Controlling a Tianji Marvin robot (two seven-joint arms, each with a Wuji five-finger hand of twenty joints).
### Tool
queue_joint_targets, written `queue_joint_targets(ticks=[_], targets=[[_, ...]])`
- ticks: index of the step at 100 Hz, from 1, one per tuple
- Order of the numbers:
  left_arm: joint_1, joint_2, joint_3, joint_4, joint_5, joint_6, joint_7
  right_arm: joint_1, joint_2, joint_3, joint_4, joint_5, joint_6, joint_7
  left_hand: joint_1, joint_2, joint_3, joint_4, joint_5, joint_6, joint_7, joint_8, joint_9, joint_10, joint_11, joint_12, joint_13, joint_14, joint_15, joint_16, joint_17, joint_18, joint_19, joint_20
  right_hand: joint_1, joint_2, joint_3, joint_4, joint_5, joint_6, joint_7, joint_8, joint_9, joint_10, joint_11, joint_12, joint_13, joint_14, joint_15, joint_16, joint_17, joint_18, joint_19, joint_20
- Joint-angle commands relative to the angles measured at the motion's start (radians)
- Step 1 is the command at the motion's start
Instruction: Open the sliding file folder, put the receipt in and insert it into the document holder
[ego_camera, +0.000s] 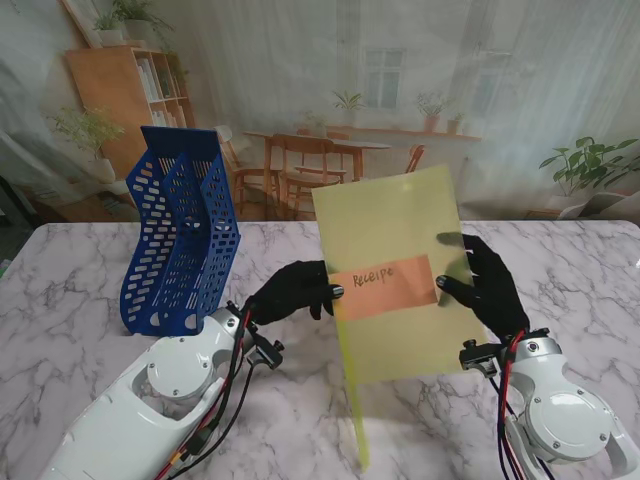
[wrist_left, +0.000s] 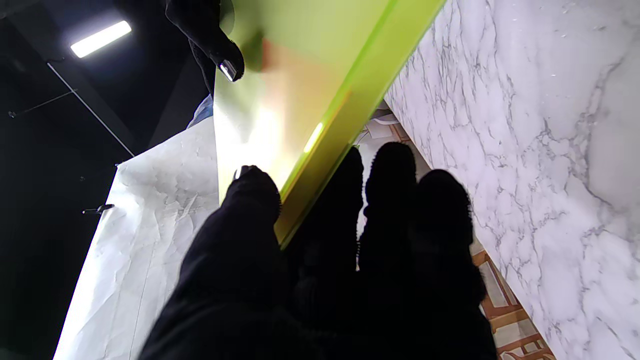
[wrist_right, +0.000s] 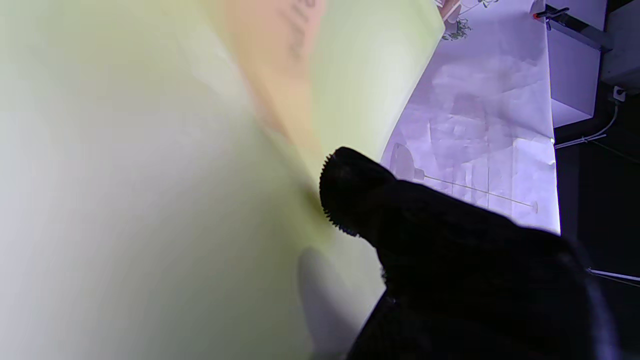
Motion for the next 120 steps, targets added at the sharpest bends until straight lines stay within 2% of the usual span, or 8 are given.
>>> queue_joint_targets(ticks=[1,25,35,53,69,85,96,120], targets=[[0.001,0.002,0.001,-0.011,0.003,-0.002,-0.017,-0.009,0.005,-0.003,-0.005,0.002,0.015,0.017,0.101,0.029,0.066,0.017,0.024,-0.154,0.052,0.017,0.004,-0.033,0.005,0.008,-0.006,0.039,-0.011,0.011,-0.013,-0.075,-0.002,0.025,0.003,0.028,-0.014,0.001,0.153,-0.064,0.126,0.076,0.013,-0.009,0.015,0.077,0.011,-0.043,0.01,0.022,-0.015,0.005,-0.009,0.013],[0.003,0.001,0.001,-0.014,0.013,0.005,-0.01,-0.018,0.007,0.006,-0.014,0.041,0.042,0.041,0.104,0.031,0.061,0.017,0.024,-0.152,0.05,0.017,0.002,-0.031,0.005,0.006,-0.007,0.041,-0.013,0.011,-0.017,-0.074,-0.007,0.025,0.005,0.077,-0.055,0.005,0.203,-0.317,0.463,0.254,-0.013,-0.102,-0.075,0.306,-0.095,-0.032,0.025,0.047,-0.09,0.034,-0.027,0.044],[0.002,0.002,0.0,-0.014,0.016,0.005,-0.009,-0.018,0.009,0.008,-0.008,0.049,0.034,0.053,0.105,0.031,0.058,0.017,0.024,-0.152,0.051,0.017,0.004,-0.034,0.006,0.007,-0.006,0.04,-0.011,0.011,-0.016,-0.075,-0.006,0.027,0.009,0.097,-0.069,0.006,0.084,-0.336,0.234,0.251,-0.038,-0.097,-0.084,0.305,-0.124,-0.044,0.053,0.058,-0.141,0.06,-0.05,0.073],[0.001,0.005,-0.001,-0.014,0.016,0.0,-0.02,-0.014,0.011,0.005,0.01,0.067,-0.03,0.063,0.107,0.031,0.057,0.019,0.025,-0.154,0.05,0.017,0.004,-0.031,0.007,0.006,-0.006,0.041,-0.011,0.011,-0.017,-0.072,-0.006,0.028,0.014,0.071,-0.025,0.001,-0.317,-0.574,-0.156,-0.149,-0.057,-0.095,-0.027,0.202,-0.134,-0.038,0.112,0.059,-0.18,0.063,-0.091,0.097],[0.001,0.008,-0.003,-0.012,0.011,-0.012,-0.032,-0.006,0.006,-0.008,0.03,0.046,-0.114,0.02,0.107,0.032,0.055,0.019,0.025,-0.154,0.05,0.017,0.004,-0.032,0.006,0.005,-0.006,0.04,-0.011,0.011,-0.018,-0.071,-0.007,0.029,0.004,0.014,-0.001,0.002,-0.253,-0.334,-0.671,-0.176,-0.034,-0.139,0.023,0.062,-0.107,-0.04,0.065,0.002,-0.156,0.003,-0.083,0.076],[0.002,0.011,-0.005,-0.013,0.011,-0.019,-0.041,0.005,0.004,-0.014,0.055,0.011,-0.197,-0.01,0.107,0.032,0.054,0.019,0.026,-0.154,0.049,0.017,0.005,-0.031,0.006,0.005,-0.005,0.041,-0.011,0.011,-0.017,-0.072,-0.007,0.029,-0.001,-0.029,0.021,0.001,-0.256,-0.34,-0.715,-0.142,-0.002,-0.164,0.017,0.003,-0.076,-0.039,0.017,-0.022,-0.148,-0.02,-0.082,0.071],[0.0,0.013,-0.005,-0.011,0.01,-0.025,-0.048,0.003,0.002,-0.01,0.051,0.029,-0.196,-0.012,0.108,0.032,0.054,0.02,0.027,-0.153,0.049,0.018,0.005,-0.03,0.006,0.005,-0.004,0.041,-0.011,0.01,-0.017,-0.071,-0.007,0.03,-0.005,-0.033,0.022,-0.001,-0.257,-0.095,-0.711,-0.126,0.003,-0.163,0.028,-0.018,-0.057,-0.05,0.0,-0.025,-0.132,-0.033,-0.079,0.067],[-0.002,0.018,-0.006,-0.01,0.009,-0.04,-0.067,0.003,-0.003,-0.008,0.048,0.069,-0.172,-0.013,0.108,0.032,0.052,0.02,0.028,-0.155,0.048,0.018,0.005,-0.032,0.005,0.004,-0.004,0.041,-0.012,0.009,-0.016,-0.072,-0.008,0.03,0.001,0.032,-0.023,0.003,-0.113,0.085,-0.017,0.0,0.002,-0.048,0.068,-0.003,-0.018,-0.055,0.009,0.029,-0.09,-0.057,-0.061,0.005]])
